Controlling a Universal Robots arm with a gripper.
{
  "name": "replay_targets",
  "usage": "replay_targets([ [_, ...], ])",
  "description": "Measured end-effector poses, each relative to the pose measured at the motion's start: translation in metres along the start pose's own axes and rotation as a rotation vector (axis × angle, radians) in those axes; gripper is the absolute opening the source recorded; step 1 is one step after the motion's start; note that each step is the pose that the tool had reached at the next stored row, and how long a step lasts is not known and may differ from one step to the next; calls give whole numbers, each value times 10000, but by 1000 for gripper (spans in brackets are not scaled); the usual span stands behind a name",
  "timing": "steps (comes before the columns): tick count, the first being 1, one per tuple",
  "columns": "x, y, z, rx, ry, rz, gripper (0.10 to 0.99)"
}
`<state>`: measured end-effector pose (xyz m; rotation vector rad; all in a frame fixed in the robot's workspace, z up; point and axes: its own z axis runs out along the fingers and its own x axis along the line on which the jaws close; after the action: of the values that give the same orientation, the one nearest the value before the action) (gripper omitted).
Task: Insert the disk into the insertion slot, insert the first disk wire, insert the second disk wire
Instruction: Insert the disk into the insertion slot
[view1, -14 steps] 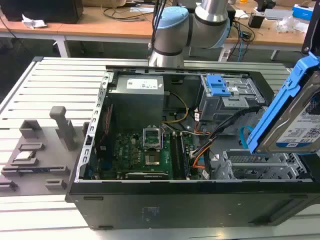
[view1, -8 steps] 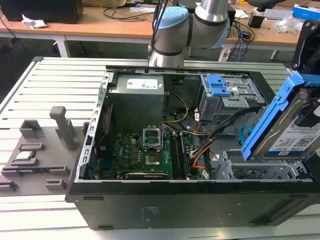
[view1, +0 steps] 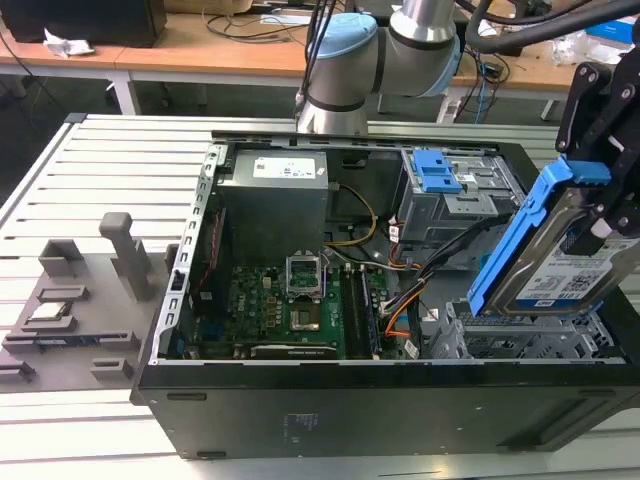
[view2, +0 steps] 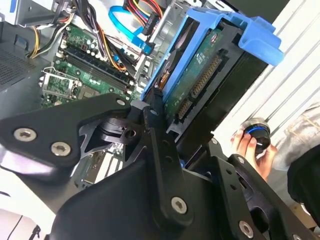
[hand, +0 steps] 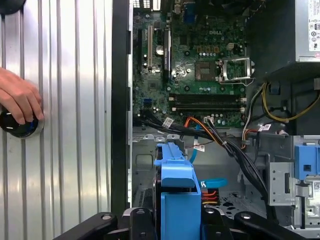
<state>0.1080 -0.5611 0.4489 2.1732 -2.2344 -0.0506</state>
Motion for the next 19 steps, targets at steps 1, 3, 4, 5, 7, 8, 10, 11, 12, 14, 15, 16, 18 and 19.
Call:
replay_targets([
  [1,0,-1,25,-2,1,4,361],
  [3,-1,-2,59,-3,1,5,361],
  [4,-2,-3,72,-4,-4,5,361],
  [5,-8,-3,94,-4,-29,4,361],
  [7,-18,-4,107,-6,-70,1,361],
  [8,-23,-4,113,-6,-95,0,361],
  [10,-31,-4,139,-8,-153,-1,361],
  [11,-30,-5,161,-8,-152,-1,361],
  [12,-30,-5,179,-8,-153,-2,361],
  [14,-30,-6,214,-8,-153,-2,361],
  [15,-30,-7,227,-8,-153,-2,361],
  [16,-30,-7,238,-8,-154,-2,361],
  [18,-30,-8,261,-8,-154,-2,361],
  [19,-30,-9,274,-8,-153,-2,361],
])
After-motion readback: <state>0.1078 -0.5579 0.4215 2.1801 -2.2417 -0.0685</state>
